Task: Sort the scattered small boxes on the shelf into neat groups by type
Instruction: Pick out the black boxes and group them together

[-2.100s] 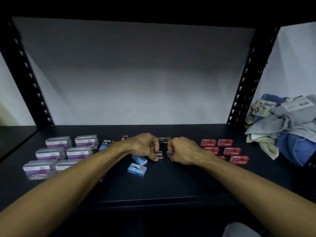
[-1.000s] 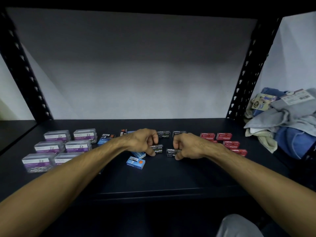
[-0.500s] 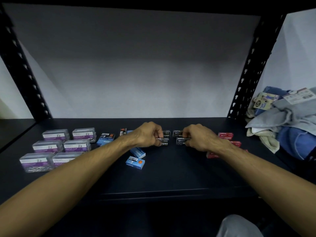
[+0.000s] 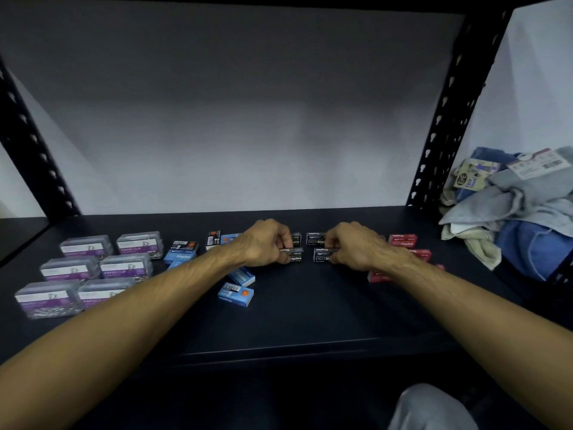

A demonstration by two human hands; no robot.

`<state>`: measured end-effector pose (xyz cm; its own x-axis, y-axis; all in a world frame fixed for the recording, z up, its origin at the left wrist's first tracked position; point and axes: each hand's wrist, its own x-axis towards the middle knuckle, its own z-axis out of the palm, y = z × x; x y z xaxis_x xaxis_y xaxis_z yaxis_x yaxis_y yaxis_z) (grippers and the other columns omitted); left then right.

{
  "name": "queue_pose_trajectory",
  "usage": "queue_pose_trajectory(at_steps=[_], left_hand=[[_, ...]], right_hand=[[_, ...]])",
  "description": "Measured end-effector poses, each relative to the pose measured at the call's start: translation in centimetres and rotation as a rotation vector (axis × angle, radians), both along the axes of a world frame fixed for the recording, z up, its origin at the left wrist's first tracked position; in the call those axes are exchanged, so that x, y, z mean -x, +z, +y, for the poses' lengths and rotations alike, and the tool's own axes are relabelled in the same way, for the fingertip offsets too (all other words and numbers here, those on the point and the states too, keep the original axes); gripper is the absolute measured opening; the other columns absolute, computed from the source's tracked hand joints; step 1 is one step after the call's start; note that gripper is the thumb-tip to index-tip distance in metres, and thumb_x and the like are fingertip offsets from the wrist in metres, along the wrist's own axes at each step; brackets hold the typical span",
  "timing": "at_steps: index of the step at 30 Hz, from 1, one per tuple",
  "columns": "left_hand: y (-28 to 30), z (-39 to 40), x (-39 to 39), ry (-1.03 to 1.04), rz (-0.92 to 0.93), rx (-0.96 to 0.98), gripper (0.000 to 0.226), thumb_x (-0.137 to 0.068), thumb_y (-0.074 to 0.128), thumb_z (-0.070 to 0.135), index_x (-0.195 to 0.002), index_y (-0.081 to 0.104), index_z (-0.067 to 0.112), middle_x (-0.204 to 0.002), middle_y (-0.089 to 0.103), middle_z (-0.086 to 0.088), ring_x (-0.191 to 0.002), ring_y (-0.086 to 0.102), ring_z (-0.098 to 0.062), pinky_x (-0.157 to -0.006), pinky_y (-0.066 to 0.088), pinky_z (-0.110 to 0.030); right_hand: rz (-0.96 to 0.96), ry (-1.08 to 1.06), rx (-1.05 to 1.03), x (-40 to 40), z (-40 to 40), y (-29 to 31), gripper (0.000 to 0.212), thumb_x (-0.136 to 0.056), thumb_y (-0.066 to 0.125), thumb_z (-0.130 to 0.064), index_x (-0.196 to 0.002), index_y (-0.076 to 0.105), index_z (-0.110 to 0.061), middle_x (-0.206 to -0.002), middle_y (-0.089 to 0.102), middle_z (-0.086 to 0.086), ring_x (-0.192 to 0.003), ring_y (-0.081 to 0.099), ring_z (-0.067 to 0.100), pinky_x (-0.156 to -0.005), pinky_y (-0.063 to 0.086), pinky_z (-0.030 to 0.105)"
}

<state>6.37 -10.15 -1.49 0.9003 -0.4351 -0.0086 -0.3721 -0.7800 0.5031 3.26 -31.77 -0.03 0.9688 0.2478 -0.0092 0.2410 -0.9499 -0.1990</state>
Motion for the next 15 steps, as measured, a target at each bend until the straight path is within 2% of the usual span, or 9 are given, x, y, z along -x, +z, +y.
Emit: queue_pose_trajectory(at_steps=[7,11,15], left_hand=[[-0.18,-0.2,-0.12,-0.012,-0.002,0.0,0.022,-0.076,0.083,0.021,-0.093,0.069,0.02,-0.087,0.067,0.004,-0.078,0.062,-0.009,-0.067,0.047,-0.018],[-0.17,-0.19,-0.14,-0.017,-0.004,-0.004,0.023,-0.077,0.083,0.021,-0.095,0.069,0.018,-0.087,0.066,0.003,-0.079,0.062,-0.01,-0.072,0.052,-0.022],[-0.21,-0.13,-0.2,-0.017,-0.001,-0.003,0.023,-0.076,0.083,0.021,-0.094,0.069,0.019,-0.086,0.066,0.004,-0.078,0.063,-0.01,-0.071,0.051,-0.022]], right_hand=[[0.01,0.035,-0.04,-0.05,-0.04,-0.07,0.006,-0.085,0.073,-0.02,-0.085,0.066,-0.018,-0.073,0.057,-0.013,-0.074,0.057,0.013,-0.054,0.033,0.022],[0.001,0.039,-0.048,-0.17,0.0,-0.22,0.008,-0.085,0.073,-0.021,-0.089,0.067,-0.018,-0.075,0.055,-0.015,-0.075,0.056,0.012,-0.063,0.036,0.025],[-0.004,0.038,-0.038,-0.41,-0.1,-0.4,0.009,-0.084,0.074,-0.022,-0.087,0.065,-0.021,-0.074,0.053,-0.016,-0.075,0.055,0.012,-0.056,0.034,0.024]])
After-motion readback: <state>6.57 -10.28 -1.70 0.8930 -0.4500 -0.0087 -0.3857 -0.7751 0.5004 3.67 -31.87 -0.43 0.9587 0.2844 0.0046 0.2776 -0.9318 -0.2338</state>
